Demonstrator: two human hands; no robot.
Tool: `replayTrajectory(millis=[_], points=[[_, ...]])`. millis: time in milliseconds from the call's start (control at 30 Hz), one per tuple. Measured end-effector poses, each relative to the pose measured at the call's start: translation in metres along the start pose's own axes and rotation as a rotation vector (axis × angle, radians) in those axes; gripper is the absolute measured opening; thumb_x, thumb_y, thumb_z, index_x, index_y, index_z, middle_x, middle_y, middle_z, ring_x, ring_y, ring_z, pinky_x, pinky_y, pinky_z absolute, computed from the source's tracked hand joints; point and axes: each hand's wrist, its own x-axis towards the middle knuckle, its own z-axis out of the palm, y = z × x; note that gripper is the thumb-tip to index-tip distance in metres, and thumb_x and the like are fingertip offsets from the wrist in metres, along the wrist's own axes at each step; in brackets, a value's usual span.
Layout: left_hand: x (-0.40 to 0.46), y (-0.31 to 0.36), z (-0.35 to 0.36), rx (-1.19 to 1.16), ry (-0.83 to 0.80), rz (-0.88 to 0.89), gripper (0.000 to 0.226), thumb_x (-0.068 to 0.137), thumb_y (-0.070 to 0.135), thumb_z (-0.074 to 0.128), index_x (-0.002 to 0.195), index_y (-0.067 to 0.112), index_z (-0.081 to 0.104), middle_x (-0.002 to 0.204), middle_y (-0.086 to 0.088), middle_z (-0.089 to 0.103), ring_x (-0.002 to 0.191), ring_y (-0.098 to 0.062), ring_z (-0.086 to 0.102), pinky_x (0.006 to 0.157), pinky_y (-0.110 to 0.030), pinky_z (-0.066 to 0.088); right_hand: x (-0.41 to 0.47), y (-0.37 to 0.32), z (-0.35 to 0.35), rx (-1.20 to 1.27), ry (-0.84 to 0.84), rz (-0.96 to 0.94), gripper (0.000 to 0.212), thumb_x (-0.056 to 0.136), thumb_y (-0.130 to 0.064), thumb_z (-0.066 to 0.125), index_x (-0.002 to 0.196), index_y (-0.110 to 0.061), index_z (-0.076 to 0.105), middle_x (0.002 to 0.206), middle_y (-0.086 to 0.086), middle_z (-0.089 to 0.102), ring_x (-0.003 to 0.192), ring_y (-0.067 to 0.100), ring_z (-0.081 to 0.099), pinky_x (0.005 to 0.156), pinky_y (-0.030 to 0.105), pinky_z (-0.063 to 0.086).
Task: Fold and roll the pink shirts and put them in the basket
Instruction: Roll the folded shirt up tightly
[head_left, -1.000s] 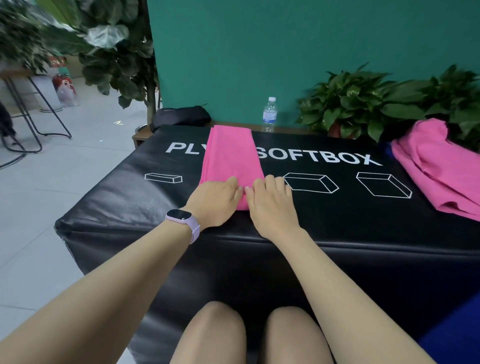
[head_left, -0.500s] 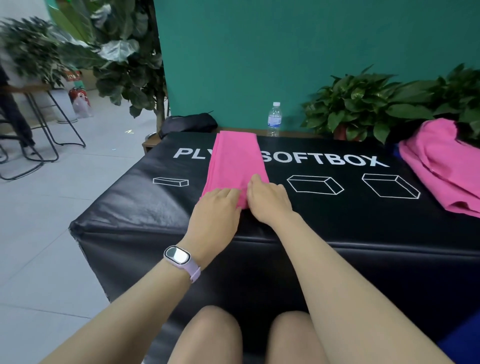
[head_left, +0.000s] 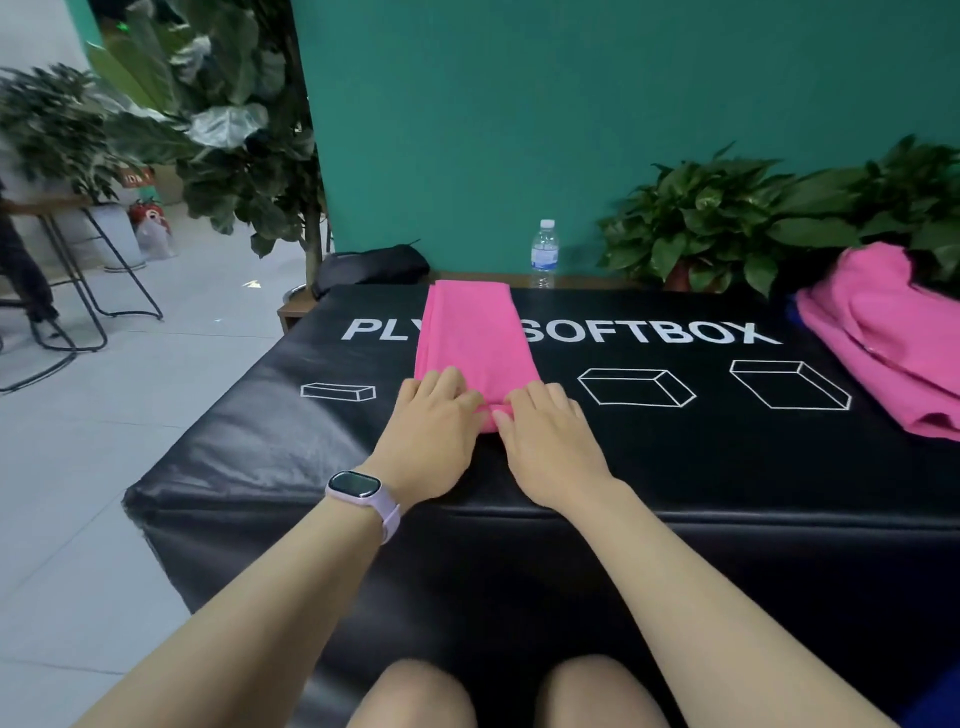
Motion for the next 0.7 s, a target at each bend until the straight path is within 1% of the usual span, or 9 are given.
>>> replayTrajectory(millis=[100,200,300,367,467,533,633,700], points=[[0.01,-0.006,0.01,0.034,-0.046,-0.027,0.022,0.103,0.026,0.038,0.095,0.02,0.058,0.095,0.003,0.046,0.089,-0.026,0.047,0.083,-0.041,0.035,0.01,0.001,0.005,0.039,-0.022,0.047,0.041,0.109,-0.042,0.025,0.128,-0.014,0.048,0.127,0.002,0.053,0.114,0.024,0.044,0.1,0.039,0.036],[0.027,-0.012,0.015,0.026,-0.097,-0.1,0.032,0.105,0.03,0.031,0.086,0.021,0.055,0.086,0.005,0.047,0.087,-0.024,0.046,0.085,-0.04,0.031,0.022,-0.001,0.006,-0.004,0.007,0.108,0.041,0.108,-0.043,0.023,0.12,-0.013,0.048,0.12,0.004,0.054,0.108,0.025,0.048,0.096,0.04,0.036],[0.031,-0.017,0.024,0.006,-0.038,-0.095,0.03,0.106,0.032,0.03,0.087,0.021,0.051,0.082,0.006,0.044,0.084,-0.023,0.041,0.083,-0.039,0.029,0.032,-0.001,0.008,-0.017,0.006,0.112,0.041,0.109,-0.043,0.022,0.116,-0.012,0.049,0.117,0.004,0.055,0.104,0.025,0.049,0.094,0.04,0.035],[0.029,-0.018,0.029,-0.006,0.019,-0.073,0.025,0.106,0.03,0.033,0.089,0.02,0.049,0.082,0.006,0.043,0.081,-0.023,0.039,0.078,-0.039,0.028,0.035,0.0,0.01,-0.026,0.002,0.104,0.041,0.109,-0.042,0.021,0.114,-0.013,0.049,0.114,0.003,0.056,0.102,0.024,0.047,0.092,0.039,0.034],[0.029,-0.017,0.028,0.022,0.069,-0.059,0.024,0.105,0.026,0.036,0.085,0.019,0.047,0.078,0.004,0.042,0.074,-0.025,0.038,0.069,-0.038,0.026,0.035,0.001,0.013,-0.05,0.019,0.11,0.041,0.109,-0.043,0.021,0.111,-0.013,0.049,0.111,0.001,0.056,0.101,0.023,0.044,0.09,0.038,0.035],[0.029,-0.013,0.025,0.073,0.058,-0.052,0.025,0.105,0.025,0.038,0.082,0.019,0.046,0.074,0.004,0.043,0.07,-0.025,0.036,0.066,-0.038,0.025,0.035,0.0,0.012,-0.029,0.001,0.111,0.041,0.109,-0.042,0.021,0.112,-0.013,0.049,0.112,0.002,0.057,0.102,0.024,0.044,0.089,0.038,0.035],[0.023,-0.002,0.012,0.045,0.033,-0.115,0.029,0.107,0.032,0.029,0.082,0.023,0.04,0.075,0.005,0.046,0.073,-0.025,0.035,0.067,-0.038,0.024,0.029,-0.004,0.001,-0.029,-0.023,0.093,0.04,0.11,-0.04,0.021,0.113,-0.012,0.049,0.115,0.005,0.059,0.104,0.026,0.047,0.089,0.039,0.036],[0.01,0.006,0.0,0.034,0.028,-0.127,0.031,0.107,0.035,0.025,0.081,0.024,0.039,0.076,0.005,0.049,0.074,-0.025,0.037,0.068,-0.039,0.027,0.016,-0.008,-0.006,-0.046,-0.026,0.065,0.039,0.11,-0.039,0.021,0.111,-0.012,0.05,0.111,0.005,0.061,0.1,0.027,0.049,0.087,0.04,0.037]])
